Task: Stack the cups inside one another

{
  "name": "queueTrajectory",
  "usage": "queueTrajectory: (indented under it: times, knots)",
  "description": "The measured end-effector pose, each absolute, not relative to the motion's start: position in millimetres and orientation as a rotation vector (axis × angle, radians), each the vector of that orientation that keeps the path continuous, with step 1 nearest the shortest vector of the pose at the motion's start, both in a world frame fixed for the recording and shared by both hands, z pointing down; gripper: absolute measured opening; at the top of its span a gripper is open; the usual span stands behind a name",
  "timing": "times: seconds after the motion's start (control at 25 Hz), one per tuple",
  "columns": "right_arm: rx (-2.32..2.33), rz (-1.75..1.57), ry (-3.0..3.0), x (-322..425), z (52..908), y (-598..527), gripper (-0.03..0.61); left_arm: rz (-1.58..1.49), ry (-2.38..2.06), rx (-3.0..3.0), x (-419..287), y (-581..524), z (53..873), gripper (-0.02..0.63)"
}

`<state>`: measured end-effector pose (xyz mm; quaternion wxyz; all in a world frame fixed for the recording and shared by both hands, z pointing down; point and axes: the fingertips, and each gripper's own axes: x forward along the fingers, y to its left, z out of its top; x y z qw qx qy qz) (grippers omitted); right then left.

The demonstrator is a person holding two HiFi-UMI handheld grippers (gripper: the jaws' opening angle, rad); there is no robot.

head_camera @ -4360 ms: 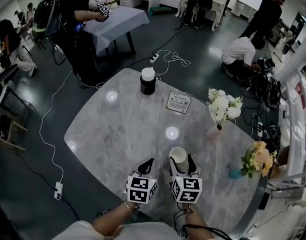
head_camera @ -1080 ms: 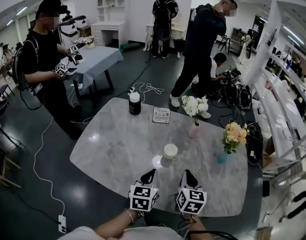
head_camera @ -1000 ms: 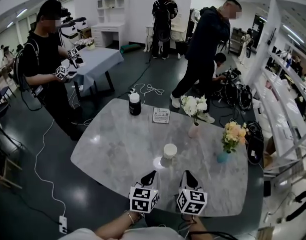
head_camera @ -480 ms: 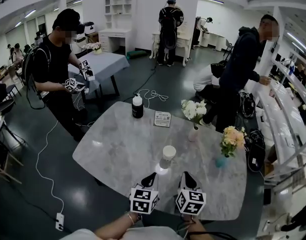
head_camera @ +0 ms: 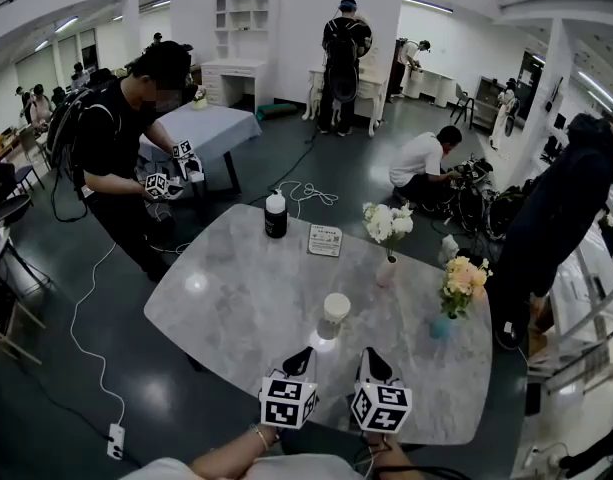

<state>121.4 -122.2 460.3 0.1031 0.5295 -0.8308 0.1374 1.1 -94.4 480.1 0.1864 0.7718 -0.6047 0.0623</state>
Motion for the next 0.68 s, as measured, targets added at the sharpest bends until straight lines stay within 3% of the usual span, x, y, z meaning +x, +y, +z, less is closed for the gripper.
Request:
queueTrajectory:
  times: [0.68]
  knots:
    - [1.542, 0.402, -2.446, 115.4, 461.8, -124.0, 0.006, 0.183, -1.706, 2.162, -4.3, -93.5, 481.0, 0.003]
